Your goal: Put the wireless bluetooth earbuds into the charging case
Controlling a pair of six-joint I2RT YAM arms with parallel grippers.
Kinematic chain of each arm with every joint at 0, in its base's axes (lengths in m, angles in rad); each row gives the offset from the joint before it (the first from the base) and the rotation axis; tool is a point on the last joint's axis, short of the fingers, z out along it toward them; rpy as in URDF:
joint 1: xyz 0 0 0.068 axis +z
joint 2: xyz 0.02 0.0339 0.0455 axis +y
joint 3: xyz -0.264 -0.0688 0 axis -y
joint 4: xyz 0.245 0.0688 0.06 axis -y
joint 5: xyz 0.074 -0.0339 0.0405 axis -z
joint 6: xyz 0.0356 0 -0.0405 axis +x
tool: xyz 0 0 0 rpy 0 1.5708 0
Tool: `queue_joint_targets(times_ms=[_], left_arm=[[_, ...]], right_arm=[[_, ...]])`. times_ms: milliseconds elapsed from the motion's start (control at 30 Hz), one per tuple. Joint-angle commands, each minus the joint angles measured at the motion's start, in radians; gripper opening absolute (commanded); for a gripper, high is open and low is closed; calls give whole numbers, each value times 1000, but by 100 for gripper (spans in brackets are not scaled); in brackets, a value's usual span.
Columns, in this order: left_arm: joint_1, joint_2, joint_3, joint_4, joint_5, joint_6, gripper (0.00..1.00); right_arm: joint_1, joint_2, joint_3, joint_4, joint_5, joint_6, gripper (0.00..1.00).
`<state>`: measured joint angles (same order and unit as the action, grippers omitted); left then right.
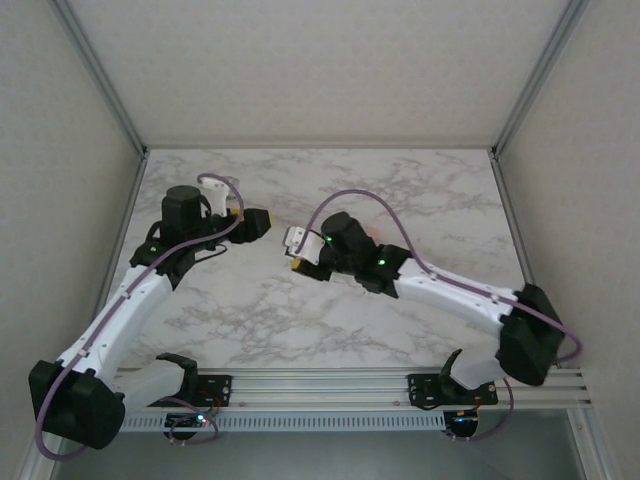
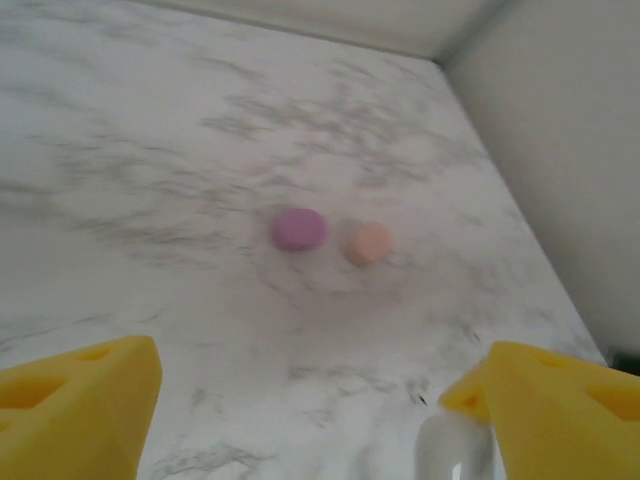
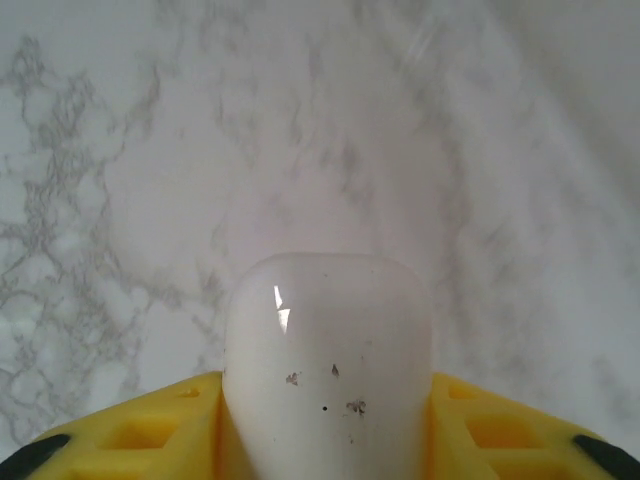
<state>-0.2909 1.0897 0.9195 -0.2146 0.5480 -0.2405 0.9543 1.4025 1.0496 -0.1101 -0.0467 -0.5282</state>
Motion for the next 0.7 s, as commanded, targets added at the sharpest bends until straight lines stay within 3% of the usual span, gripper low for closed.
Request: queue_joint_targets(times_ms=[0,233,667], left_arm=[[2,-2,64,-16,287,142,82],[-10,107,204,-235,514,242,81],[-86,176,214,-210,487,198,69]], right_arm=[[6,-57,-27,23,10,-204,40],[6,-102,2,53,49,-220,40],[5,-110,-5,167,48,-165,41]])
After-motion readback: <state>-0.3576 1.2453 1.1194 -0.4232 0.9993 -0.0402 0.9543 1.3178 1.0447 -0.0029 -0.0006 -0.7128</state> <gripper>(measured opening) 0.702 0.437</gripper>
